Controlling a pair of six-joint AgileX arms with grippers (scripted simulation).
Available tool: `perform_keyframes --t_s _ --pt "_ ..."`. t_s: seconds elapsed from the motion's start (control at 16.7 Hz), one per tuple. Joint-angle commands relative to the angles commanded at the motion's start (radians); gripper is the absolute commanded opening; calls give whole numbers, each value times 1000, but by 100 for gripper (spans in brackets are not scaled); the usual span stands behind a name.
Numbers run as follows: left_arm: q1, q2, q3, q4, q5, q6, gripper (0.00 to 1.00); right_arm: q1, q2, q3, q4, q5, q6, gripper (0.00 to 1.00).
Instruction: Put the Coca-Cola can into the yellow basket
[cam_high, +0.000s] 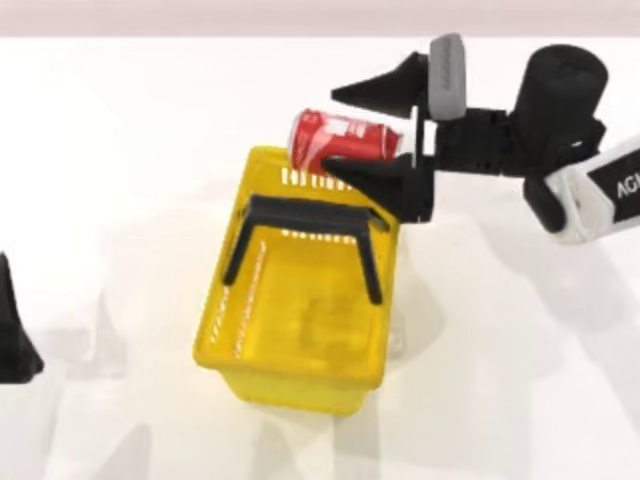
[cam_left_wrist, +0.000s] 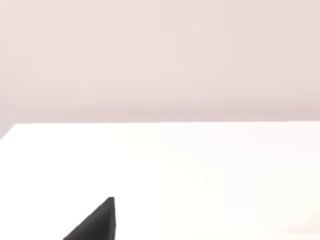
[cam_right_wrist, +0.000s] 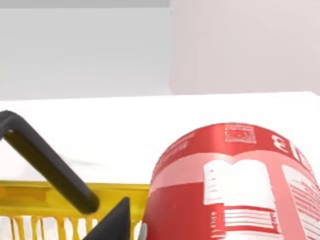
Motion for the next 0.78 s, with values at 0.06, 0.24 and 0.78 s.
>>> perform_keyframes --t_s 0.06,0.24,0.78 --pt "-12 27 26 -21 3 14 100 -5 -26 -18 -10 14 -3 100" --pt "-62 154 147 -121 14 77 100 -29 -151 -107 -65 86 -16 100" --pt "-300 849 807 -633 30 419 100 -155 -854 -580 -420 463 -61 100"
